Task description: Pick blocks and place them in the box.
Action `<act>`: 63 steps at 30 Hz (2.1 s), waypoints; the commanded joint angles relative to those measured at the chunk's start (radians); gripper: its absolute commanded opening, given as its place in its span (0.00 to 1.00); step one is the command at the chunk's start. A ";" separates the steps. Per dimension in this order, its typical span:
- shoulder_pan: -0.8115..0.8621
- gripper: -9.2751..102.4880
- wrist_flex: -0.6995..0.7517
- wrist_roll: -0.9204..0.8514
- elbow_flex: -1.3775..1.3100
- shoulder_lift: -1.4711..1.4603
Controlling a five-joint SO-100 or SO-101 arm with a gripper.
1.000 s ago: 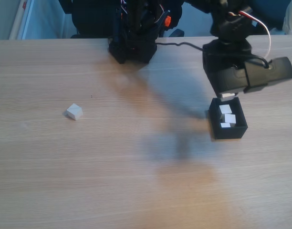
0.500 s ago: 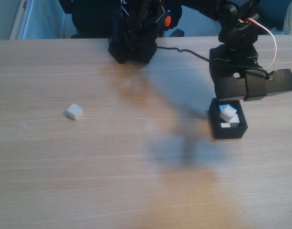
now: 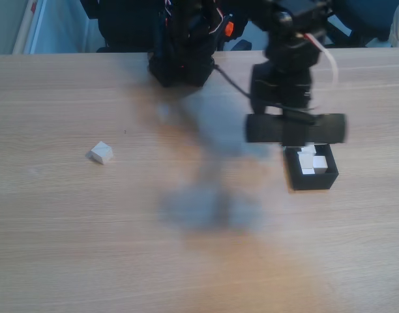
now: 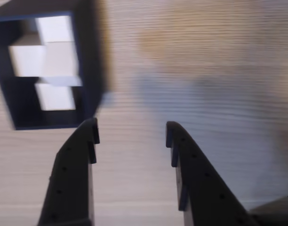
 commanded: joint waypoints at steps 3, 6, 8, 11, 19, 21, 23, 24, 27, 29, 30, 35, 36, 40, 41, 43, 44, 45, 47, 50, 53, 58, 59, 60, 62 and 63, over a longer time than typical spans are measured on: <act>0.204 0.22 -0.012 -0.150 0.216 0.235; 0.324 0.22 0.008 -0.232 0.301 0.313; 0.405 0.22 0.028 -0.281 0.344 0.356; 0.535 0.23 0.029 -0.368 0.397 0.403; 0.868 0.24 -0.095 -0.595 0.479 0.422; 0.942 0.25 -0.129 -0.637 0.489 0.400; 1.009 0.25 -0.173 -0.666 0.500 0.374; 1.039 0.25 -0.195 -0.678 0.500 0.357; 1.112 0.25 -0.275 -0.716 0.500 0.301; 1.146 0.25 -0.316 -0.736 0.492 0.264; 1.160 0.25 -0.336 -0.744 0.486 0.247; 1.198 0.25 -0.377 -0.752 0.462 0.170; 1.203 0.25 -0.379 -0.746 0.456 0.156; 1.207 0.25 -0.410 -0.739 0.446 0.107; 1.207 0.25 -0.422 -0.738 0.445 0.097; 1.203 0.25 -0.439 -0.733 0.440 0.080; 1.200 0.25 -0.442 -0.730 0.434 0.072; 1.198 0.25 -0.443 -0.729 0.430 0.064; 1.190 0.25 -0.453 -0.723 0.423 0.057; 1.180 0.25 -0.465 -0.715 0.416 0.044; 1.172 0.25 -0.469 -0.704 0.411 0.034; 1.154 0.25 -0.474 -0.669 0.414 0.020; 1.149 0.25 -0.472 -0.663 0.416 0.020; 1.147 0.25 -0.472 -0.657 0.419 0.020; 1.144 0.24 -0.472 -0.652 0.422 0.018; 1.143 0.24 -0.471 -0.647 0.422 0.015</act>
